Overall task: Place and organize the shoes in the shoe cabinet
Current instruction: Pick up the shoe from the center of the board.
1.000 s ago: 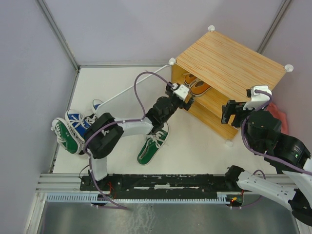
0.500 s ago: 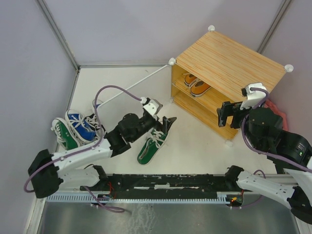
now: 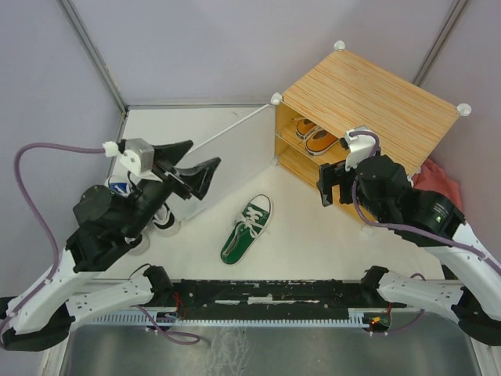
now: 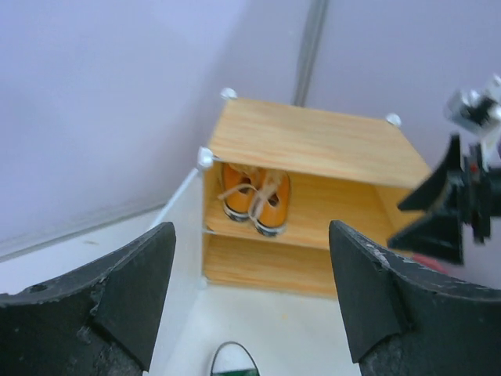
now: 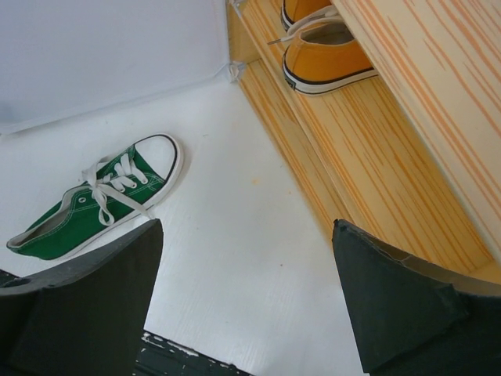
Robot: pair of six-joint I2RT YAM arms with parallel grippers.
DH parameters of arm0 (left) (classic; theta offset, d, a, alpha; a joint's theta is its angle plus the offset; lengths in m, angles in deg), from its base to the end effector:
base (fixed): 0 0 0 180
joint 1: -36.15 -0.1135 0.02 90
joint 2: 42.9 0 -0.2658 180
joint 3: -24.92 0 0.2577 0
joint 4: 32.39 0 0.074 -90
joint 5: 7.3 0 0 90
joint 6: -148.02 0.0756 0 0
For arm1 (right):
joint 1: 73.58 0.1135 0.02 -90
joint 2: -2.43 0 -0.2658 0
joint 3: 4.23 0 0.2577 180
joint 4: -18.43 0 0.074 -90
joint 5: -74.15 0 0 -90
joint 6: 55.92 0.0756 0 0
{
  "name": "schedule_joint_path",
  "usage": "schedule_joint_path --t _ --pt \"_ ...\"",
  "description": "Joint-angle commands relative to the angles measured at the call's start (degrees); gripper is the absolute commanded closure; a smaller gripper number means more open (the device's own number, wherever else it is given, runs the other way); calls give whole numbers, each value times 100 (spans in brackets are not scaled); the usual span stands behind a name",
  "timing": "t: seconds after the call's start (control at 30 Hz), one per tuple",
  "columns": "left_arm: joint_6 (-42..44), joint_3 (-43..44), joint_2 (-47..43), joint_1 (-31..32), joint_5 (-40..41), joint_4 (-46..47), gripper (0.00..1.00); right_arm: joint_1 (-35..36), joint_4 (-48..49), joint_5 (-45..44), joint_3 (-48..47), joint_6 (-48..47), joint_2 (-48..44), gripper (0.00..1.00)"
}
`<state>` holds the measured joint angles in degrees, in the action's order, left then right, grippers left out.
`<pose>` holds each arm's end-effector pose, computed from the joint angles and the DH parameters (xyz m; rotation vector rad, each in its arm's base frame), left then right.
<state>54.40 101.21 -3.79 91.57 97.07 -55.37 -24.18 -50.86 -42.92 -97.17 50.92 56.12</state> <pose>0.1073 -0.1226 0.4730 0.3923 1.3076 -0.7051 0.1462 0.1177 0.4200 -0.2972 2.0187 0.2296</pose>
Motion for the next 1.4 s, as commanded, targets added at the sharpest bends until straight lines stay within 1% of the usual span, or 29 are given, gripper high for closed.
schedule_joint_path --t 0.0,0.1,0.13,0.17,0.23,0.27,0.3,0.4,0.43,0.5,0.53,0.63,0.67,0.73,0.83,0.9,0.97,1.13,1.27,1.37 --pt "584 684 646 -1 1696 -284 10 7 348 308 -281 -21 78 4" --pt "1164 804 1115 -90 2978 355 0 8 261 606 -513 -36 424 4" --pt "1195 899 1280 -243 3136 392 1 7 242 735 -588 -38 524 4" --pt "1037 1045 1468 -541 3078 302 1 7 232 873 -660 -39 613 4" --pt "496 1301 1655 -1331 2470 -54 1 7 271 1108 -747 -40 714 4" --pt "310 1333 1705 -1672 2247 -129 1 7 319 1176 -734 -41 730 4" --pt "192 1312 1763 -1955 2194 -119 1 6 367 1218 -696 -41 734 4" --pt "-170 1207 1904 -2530 2306 16 1 6 520 1364 -556 -35 704 5" --pt "-432 1220 1926 -2834 2149 26 1 7 536 1426 -544 -31 708 5" --pt "-971 1215 1933 -3409 1543 130 1 7 530 1510 -514 -15 725 5" --pt "-1132 1214 1956 -3594 1452 177 0 7 540 1553 -480 8 723 5" --pt "-1416 1224 2190 -3997 1774 -61 0 7 765 1819 -209 131 679 5" --pt "-1591 1141 2220 -4191 1825 -222 0 7 797 1930 -145 164 690 5" --pt "-1993 857 2116 -4566 2373 -567 0 10 810 2095 -56 210 721 6" --pt "-2664 190 1632 -4831 3576 -996 0 15 840 2183 71 198 725 6" --pt "-2886 -227 1298 -4954 4145 -1169 0 9 842 2218 82 160 733 6" --pt "-2972 -594 1027 -5152 4488 -1240 1 14 826 2263 82 140 747 6" --pt "-3349 -1357 801 -6002 4241 -1376 1 16 829 2419 170 206 737 7" --pt "-4102 -1568 858 -6802 3862 -1894 1 16 814 2513 252 266 638 7" --pt "-4401 -1668 891 -7146 3626 -2102 1 16 740 2498 257 267 587 7"
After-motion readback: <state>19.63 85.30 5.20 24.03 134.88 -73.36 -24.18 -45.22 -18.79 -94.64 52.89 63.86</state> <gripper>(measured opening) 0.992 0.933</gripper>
